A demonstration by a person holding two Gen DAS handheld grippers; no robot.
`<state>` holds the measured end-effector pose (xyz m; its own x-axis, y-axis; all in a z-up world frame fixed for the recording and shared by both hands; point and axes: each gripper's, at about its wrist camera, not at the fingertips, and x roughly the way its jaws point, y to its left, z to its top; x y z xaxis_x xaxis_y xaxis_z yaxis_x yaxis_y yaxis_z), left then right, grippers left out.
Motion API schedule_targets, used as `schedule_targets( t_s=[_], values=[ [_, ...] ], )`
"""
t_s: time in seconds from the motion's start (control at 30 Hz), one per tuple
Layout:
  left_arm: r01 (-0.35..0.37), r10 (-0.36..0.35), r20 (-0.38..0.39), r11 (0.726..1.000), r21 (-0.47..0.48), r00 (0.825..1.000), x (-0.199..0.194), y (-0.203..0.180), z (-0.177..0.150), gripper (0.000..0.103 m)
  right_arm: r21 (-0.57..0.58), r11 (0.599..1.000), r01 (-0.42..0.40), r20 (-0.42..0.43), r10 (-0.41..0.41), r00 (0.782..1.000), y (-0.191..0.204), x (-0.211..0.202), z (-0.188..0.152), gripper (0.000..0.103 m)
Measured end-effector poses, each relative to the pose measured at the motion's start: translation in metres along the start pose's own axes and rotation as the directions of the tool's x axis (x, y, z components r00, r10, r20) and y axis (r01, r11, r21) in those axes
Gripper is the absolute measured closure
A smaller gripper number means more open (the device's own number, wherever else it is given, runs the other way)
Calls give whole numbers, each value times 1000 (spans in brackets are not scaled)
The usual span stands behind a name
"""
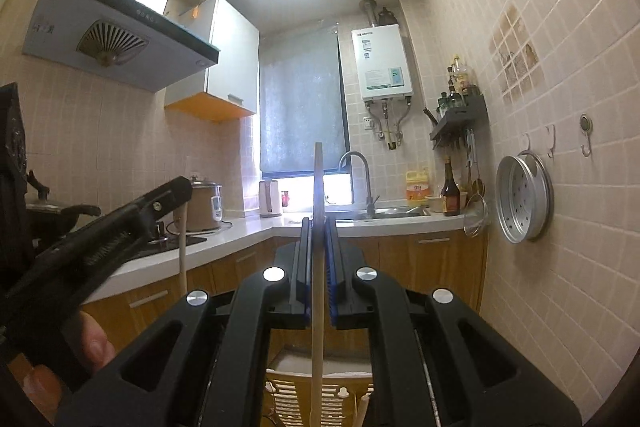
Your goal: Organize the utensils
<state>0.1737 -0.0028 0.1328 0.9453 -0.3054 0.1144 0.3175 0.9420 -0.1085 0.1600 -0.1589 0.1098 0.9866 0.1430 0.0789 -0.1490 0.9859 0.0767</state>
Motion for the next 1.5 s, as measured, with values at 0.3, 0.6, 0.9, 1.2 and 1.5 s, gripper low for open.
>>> schedule_targets(
  t_s=[0.3, 0.6, 0.9, 1.2, 1.5],
  values=[
    [-7, 7, -51, 1000, 2, 999, 2, 9, -17, 99, 21, 1000, 0, -44, 0, 999, -8, 8, -10, 98],
    [-12, 9, -73, 999, -40, 997, -36, 13, 4, 50, 37, 999, -31, -79, 34, 996, -14, -26, 0, 66],
    [-13, 11, -46, 999, -52, 999, -103, 10, 52, 28, 46, 999, -19, -11, 20, 1000, -14, -113, 43, 35],
    [-86, 87, -61, 996, 18, 994, -181, -20, 67, 9, 21, 999, -37, -60, 38, 997, -8, -186, 41, 30],
    [-103, 108, -135, 994, 45, 985, -211, -51, 29, 9, 11, 1000, -16, -114, 17, 993, -6, -214, 14, 22]
  ],
)
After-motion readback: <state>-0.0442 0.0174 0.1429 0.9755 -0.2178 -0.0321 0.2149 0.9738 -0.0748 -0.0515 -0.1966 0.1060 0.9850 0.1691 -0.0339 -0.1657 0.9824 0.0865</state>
